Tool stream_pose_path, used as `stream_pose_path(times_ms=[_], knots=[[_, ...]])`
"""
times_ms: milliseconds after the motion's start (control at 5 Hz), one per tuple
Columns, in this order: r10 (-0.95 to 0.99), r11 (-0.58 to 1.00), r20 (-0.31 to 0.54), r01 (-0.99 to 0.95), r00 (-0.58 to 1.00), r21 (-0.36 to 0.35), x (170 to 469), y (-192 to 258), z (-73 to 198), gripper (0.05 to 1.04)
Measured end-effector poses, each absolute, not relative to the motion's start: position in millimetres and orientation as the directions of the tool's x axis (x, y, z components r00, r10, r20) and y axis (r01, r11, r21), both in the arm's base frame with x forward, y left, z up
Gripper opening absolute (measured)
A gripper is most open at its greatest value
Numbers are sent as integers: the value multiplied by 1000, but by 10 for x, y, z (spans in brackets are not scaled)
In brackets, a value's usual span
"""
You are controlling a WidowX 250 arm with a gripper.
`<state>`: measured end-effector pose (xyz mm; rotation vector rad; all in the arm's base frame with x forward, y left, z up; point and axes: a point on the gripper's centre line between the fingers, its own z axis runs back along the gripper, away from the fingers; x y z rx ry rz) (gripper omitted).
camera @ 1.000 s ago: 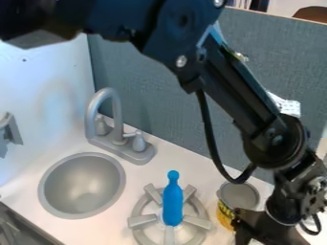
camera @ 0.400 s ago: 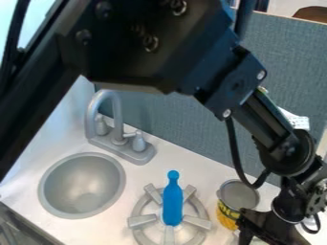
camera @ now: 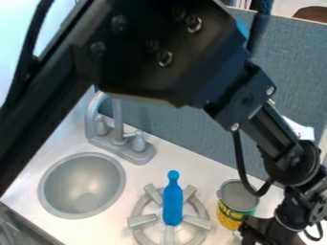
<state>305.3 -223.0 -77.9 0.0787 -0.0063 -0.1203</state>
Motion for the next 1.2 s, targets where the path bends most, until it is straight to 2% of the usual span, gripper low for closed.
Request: stream_pose_path(times_ms=[400, 600, 800, 1200], knots=[[-102, 991, -13, 103, 995, 91, 3044, -2234, -849, 967], [-98, 992, 10, 97, 995, 85, 3057, -2231, -865, 724], [-99, 993, 37, 96, 994, 62, 3010, -2204, -810, 649], [-61, 998, 142, 61, 988, 9, 2810, -2010, -386, 649]])
